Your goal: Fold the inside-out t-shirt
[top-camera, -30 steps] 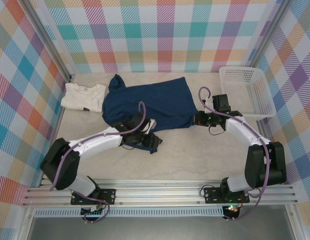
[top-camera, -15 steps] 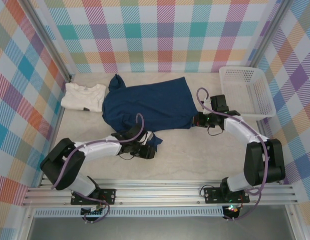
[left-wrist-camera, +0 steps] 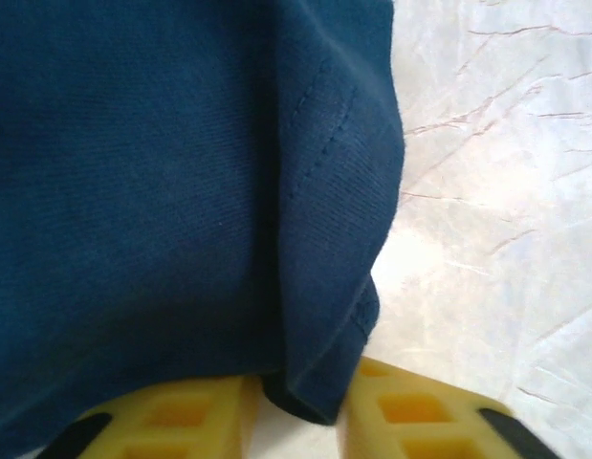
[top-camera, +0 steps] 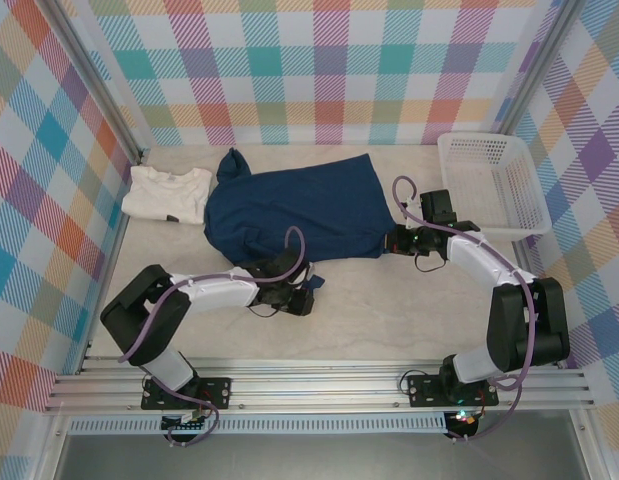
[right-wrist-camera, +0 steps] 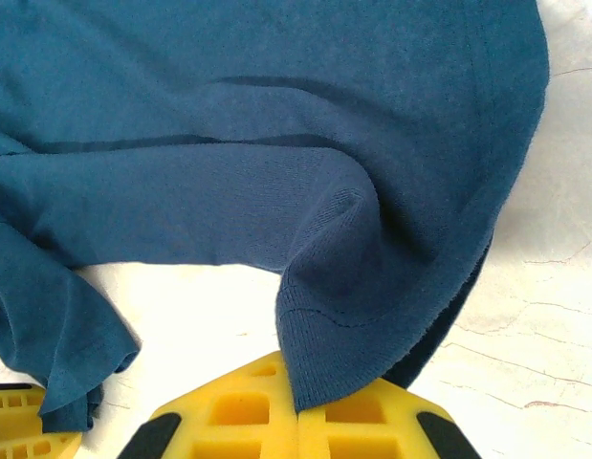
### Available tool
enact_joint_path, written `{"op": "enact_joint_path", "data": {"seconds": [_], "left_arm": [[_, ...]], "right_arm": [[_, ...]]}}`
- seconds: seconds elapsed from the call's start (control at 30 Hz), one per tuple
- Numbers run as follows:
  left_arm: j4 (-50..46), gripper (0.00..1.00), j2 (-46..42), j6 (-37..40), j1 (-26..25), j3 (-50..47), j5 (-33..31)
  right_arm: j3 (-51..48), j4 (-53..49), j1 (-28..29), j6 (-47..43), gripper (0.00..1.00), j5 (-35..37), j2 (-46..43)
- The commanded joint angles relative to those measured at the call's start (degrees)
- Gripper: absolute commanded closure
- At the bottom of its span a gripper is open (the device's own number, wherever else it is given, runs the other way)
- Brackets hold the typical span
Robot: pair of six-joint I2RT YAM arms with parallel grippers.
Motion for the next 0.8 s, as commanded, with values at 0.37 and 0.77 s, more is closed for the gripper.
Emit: {"op": "enact_joint_path", "data": {"seconds": [0.37,0.77], "left_arm": [[1.5,1.00,-4.0,2.8,-1.7,2.1,-13.4],[-17.1,1.00,-36.8,3.4,13.7,5.9,-24.1]], "right_arm": [[1.7,-0.8,0.3,-0.8,1.00,0.7,-0.9],[6.0,1.8,0.3,1.3,1.00,4.8,-15.8]]}}
